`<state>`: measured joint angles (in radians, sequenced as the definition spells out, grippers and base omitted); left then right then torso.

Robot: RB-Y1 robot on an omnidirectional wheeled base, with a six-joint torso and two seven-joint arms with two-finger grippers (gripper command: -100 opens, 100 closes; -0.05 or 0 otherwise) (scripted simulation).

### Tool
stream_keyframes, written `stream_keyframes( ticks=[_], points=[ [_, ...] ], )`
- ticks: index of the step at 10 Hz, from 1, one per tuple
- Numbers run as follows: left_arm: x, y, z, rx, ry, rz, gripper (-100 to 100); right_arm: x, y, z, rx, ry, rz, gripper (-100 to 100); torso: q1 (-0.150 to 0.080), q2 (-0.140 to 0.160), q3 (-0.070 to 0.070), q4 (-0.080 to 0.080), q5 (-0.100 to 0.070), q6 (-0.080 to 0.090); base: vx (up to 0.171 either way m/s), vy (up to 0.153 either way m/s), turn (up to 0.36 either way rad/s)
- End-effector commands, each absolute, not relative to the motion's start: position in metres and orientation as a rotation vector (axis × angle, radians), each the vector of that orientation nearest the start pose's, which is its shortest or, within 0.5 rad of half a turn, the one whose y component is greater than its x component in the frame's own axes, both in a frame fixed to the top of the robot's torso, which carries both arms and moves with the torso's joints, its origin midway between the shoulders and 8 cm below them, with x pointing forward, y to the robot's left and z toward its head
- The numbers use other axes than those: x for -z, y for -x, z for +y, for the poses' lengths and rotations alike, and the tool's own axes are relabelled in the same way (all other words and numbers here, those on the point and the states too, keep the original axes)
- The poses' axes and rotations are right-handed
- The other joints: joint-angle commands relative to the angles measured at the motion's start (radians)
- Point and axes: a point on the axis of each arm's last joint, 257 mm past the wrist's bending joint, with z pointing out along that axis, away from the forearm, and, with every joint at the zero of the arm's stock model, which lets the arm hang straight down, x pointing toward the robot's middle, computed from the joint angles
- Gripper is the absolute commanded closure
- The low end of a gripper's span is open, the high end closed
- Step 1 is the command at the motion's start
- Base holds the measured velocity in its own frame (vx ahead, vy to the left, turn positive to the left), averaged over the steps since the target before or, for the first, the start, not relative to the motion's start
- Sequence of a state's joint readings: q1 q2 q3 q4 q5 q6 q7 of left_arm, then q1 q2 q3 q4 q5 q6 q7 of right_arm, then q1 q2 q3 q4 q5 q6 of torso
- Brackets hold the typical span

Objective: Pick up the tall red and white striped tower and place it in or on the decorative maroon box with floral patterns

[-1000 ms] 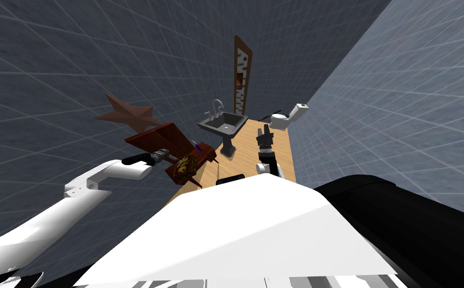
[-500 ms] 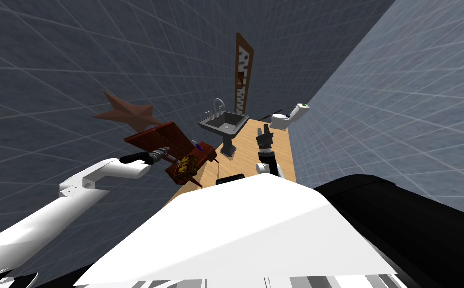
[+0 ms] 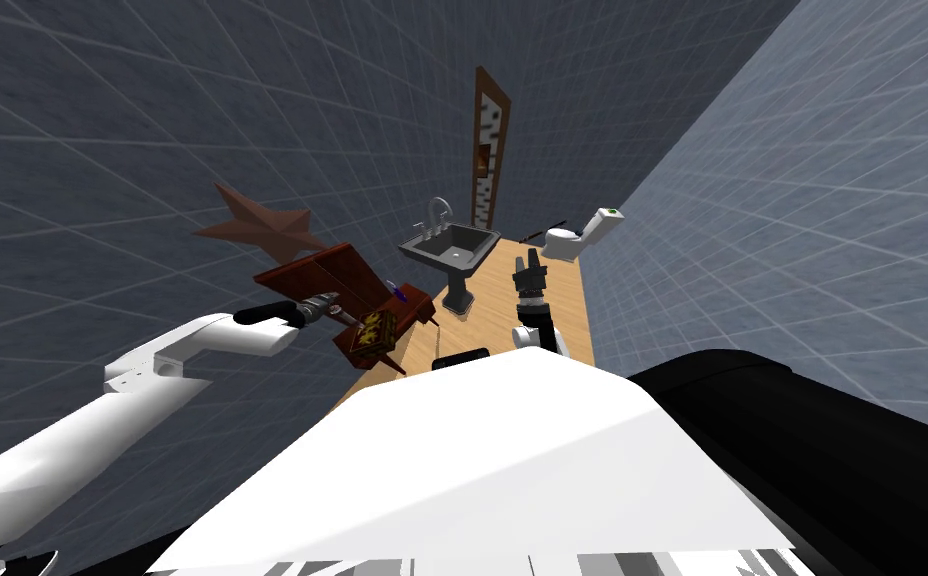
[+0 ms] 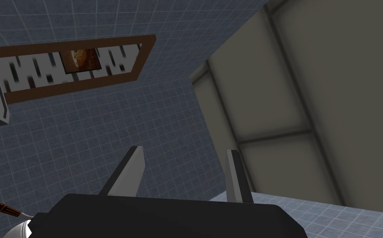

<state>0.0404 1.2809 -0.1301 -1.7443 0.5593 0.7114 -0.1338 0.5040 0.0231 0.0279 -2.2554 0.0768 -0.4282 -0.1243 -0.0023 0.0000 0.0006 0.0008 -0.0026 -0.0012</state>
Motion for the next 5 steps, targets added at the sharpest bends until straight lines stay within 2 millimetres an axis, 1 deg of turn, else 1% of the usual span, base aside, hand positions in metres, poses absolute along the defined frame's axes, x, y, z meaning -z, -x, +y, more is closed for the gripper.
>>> stream_keyframes(
  ticks=[1,3,4,5],
  points=[
    [0.182,-0.475,0.53,0.11,0.938,1.985,-100,0.003,-0.362,-0.268,-1.369,-0.764,0.671,0,0.0,0.0,0.0,0.0,0.0,0.0,0.024,0.016,0.028],
    [0.162,-0.477,0.518,0.12,0.923,1.995,-100,0.003,-0.362,-0.268,-1.369,-0.764,0.671,0,0.0,0.0,0.0,0.0,0.0,0.0,0.026,0.024,0.071],
    [0.157,-0.477,0.515,0.122,0.919,1.999,-100,0.003,-0.362,-0.268,-1.369,-0.764,0.671,0,0.001,0.0,0.0,0.0,0.0,0.0,0.029,0.024,0.048],
    [0.16,-0.477,0.517,0.12,0.923,1.996,-100,0.003,-0.362,-0.268,-1.369,-0.764,0.671,0,0.001,0.0,0.0,0.0,0.0,0.0,0.012,0.01,0.005]
  ],
)
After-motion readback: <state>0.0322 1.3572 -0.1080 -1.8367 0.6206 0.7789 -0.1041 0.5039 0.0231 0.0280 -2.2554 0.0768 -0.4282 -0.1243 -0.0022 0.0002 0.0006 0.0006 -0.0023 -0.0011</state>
